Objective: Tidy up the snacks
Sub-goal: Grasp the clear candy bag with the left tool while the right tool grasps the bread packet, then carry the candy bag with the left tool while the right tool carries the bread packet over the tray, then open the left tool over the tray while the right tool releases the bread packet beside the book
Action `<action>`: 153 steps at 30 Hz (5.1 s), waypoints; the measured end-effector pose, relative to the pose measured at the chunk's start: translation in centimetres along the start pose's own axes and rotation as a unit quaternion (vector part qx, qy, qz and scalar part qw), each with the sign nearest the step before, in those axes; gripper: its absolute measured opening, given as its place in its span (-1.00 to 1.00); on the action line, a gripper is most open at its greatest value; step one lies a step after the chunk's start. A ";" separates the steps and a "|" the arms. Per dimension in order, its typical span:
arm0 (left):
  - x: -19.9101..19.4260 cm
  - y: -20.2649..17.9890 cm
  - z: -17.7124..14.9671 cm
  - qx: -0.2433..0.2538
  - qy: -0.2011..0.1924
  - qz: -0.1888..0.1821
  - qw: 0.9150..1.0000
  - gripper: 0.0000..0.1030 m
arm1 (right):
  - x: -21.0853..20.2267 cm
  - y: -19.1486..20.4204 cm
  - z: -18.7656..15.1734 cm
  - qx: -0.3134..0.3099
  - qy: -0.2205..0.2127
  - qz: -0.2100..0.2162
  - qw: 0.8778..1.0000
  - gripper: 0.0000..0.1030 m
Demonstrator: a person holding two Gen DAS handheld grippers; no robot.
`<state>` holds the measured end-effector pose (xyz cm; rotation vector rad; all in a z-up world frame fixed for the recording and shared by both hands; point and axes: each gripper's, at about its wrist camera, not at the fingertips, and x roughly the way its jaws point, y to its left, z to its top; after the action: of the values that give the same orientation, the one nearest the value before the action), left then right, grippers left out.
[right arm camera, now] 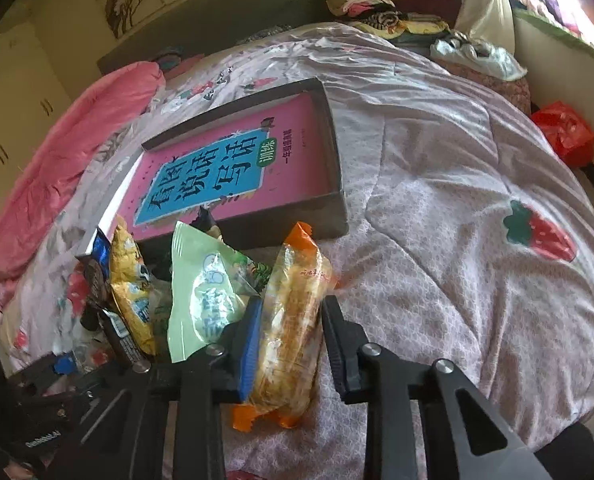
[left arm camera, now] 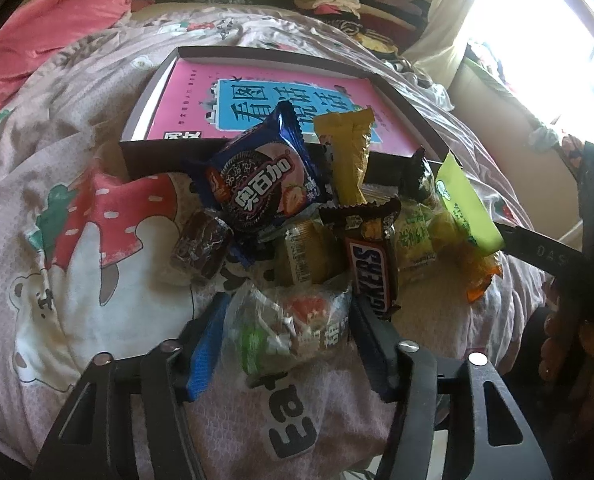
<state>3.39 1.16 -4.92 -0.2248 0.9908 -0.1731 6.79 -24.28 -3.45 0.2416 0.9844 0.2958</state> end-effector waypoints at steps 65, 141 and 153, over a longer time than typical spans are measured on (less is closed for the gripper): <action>-2.8 5.1 9.4 -0.082 -0.116 -0.012 0.990 -0.08 | -2.7 1.3 7.0 -0.026 -0.137 0.014 0.990 -0.56; 3.4 7.0 11.3 -0.058 -0.065 -0.017 0.996 -0.09 | 3.8 2.3 9.2 -0.035 -0.029 -0.057 0.997 -0.55; 2.4 7.0 11.6 -0.059 -0.075 -0.020 0.995 0.00 | 3.1 1.9 9.2 -0.025 -0.038 -0.057 0.997 -0.41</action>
<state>14.70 8.58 -2.57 -0.3620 0.8487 -0.1323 15.86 -21.99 -0.31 0.1487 0.9108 0.2056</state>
